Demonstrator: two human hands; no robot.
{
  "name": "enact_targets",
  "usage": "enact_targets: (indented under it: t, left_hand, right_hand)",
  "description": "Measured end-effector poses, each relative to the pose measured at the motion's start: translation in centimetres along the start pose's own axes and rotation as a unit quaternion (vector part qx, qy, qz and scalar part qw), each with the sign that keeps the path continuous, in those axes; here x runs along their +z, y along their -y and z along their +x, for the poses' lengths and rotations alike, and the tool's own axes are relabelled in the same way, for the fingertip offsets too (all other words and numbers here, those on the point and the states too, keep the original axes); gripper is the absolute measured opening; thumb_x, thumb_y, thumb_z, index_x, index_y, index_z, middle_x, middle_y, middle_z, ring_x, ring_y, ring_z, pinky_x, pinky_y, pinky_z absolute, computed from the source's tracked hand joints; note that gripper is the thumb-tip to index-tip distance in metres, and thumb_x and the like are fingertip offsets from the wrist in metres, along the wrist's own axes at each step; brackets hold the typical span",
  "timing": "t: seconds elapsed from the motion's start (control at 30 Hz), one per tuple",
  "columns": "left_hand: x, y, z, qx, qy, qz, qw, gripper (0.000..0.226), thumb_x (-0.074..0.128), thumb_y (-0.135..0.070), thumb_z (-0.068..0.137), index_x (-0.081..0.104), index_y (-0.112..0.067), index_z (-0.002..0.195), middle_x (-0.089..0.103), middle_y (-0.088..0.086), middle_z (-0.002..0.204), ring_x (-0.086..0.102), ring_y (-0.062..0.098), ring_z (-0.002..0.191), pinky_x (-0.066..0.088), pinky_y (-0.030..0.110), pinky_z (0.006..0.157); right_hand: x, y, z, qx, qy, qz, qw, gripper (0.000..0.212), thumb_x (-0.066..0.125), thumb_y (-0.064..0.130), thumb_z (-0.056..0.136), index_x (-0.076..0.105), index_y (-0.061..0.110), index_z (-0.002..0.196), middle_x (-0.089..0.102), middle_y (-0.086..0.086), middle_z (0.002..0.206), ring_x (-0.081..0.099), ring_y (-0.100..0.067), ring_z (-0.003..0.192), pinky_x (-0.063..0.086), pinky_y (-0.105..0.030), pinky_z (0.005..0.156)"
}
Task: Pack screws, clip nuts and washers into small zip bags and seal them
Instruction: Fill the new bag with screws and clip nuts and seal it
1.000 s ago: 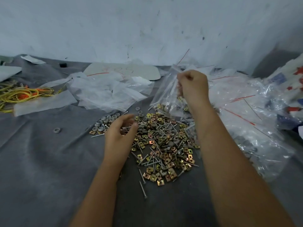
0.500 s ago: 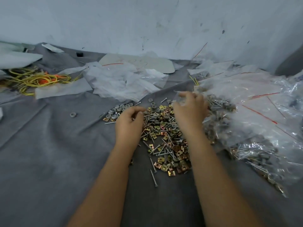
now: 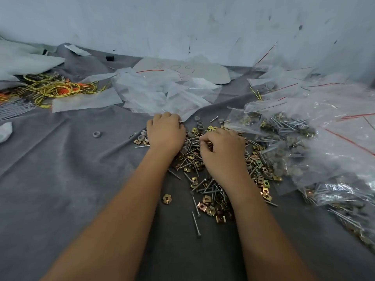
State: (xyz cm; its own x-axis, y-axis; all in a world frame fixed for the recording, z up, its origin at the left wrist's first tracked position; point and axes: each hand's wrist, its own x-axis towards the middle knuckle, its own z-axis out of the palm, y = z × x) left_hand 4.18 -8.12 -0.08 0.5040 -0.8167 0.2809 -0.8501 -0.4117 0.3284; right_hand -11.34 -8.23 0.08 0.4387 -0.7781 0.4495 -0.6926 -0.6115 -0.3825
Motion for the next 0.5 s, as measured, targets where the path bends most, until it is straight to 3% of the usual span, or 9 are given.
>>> enact_targets:
  t: [0.13,0.23,0.3,0.37,0.43,0.47,0.5]
  left_hand:
    - [-0.5,-0.1,-0.8,0.001,-0.097,-0.019,0.995,0.028,0.047,-0.023,0.098,0.072,-0.021,0.112,0.066,0.004,0.112,0.049,0.029,0.113,0.031,0.039,0.096]
    - [-1.7,0.0,-1.8,-0.053,-0.138,-0.234,0.961,0.024,0.053,-0.026,0.098,0.074,-0.018,0.107,0.071,0.002,0.099,0.063,0.026,0.095,0.05,0.038,0.086]
    - [-2.4,0.2,-2.7,-0.106,-0.122,-0.47,0.868,0.019,0.057,-0.024,0.097,0.074,-0.02,0.105,0.069,-0.006,0.081,0.064,0.016,0.074,0.057,0.033,0.069]
    - [-2.8,0.4,-3.6,-0.147,-0.065,-0.648,0.745,0.017,0.057,-0.021,0.098,0.074,-0.02,0.098,0.066,-0.005,0.073,0.059,0.014,0.061,0.053,0.026,0.054]
    - [-2.9,0.6,-4.4,-0.186,-0.006,-0.751,0.634,0.024,0.05,-0.023,0.102,0.072,-0.011,0.101,0.07,0.005,0.083,0.066,0.018,0.068,0.057,0.028,0.059]
    - [-2.8,0.7,-4.8,-0.198,0.008,-0.762,0.616,0.029,0.046,-0.023,0.103,0.069,-0.005,0.104,0.071,0.01,0.086,0.068,0.02,0.072,0.059,0.03,0.062]
    - [-2.7,0.8,-5.0,-0.205,0.01,-0.756,0.622,0.031,0.045,-0.022,0.104,0.067,0.0,0.105,0.071,0.013,0.086,0.069,0.021,0.071,0.058,0.03,0.061]
  right_hand:
    - [-0.5,0.2,0.1,-0.003,-0.017,0.023,1.0,0.019,0.052,0.023,0.094,0.071,0.021,0.096,0.066,0.005,0.095,0.054,-0.018,0.098,0.036,-0.036,0.092]
    - [-1.1,0.7,-0.1,0.027,-0.03,0.17,0.985,0.017,0.054,0.019,0.094,0.07,0.021,0.096,0.066,0.01,0.089,0.058,-0.004,0.085,0.049,-0.024,0.078]
    - [-1.4,1.1,-0.2,0.059,-0.027,0.281,0.958,0.016,0.057,0.017,0.094,0.068,0.028,0.098,0.065,0.016,0.09,0.059,0.004,0.085,0.048,-0.01,0.07]
    - [-1.4,1.5,-0.3,0.072,-0.014,0.347,0.935,0.018,0.06,0.018,0.092,0.066,0.032,0.103,0.065,0.017,0.092,0.059,0.007,0.083,0.048,-0.008,0.068]
    - [-1.2,1.8,-0.5,0.068,-0.001,0.382,0.922,0.023,0.063,0.019,0.089,0.064,0.035,0.106,0.064,0.017,0.092,0.057,0.006,0.076,0.046,-0.008,0.062]
    - [-1.1,2.0,-0.6,0.064,0.005,0.389,0.919,0.024,0.064,0.019,0.089,0.063,0.036,0.106,0.063,0.016,0.092,0.056,0.006,0.072,0.045,-0.009,0.06]
    - [-1.0,2.1,-0.7,0.06,0.008,0.386,0.921,0.025,0.064,0.019,0.088,0.062,0.037,0.105,0.063,0.015,0.091,0.055,0.005,0.069,0.045,-0.01,0.058]
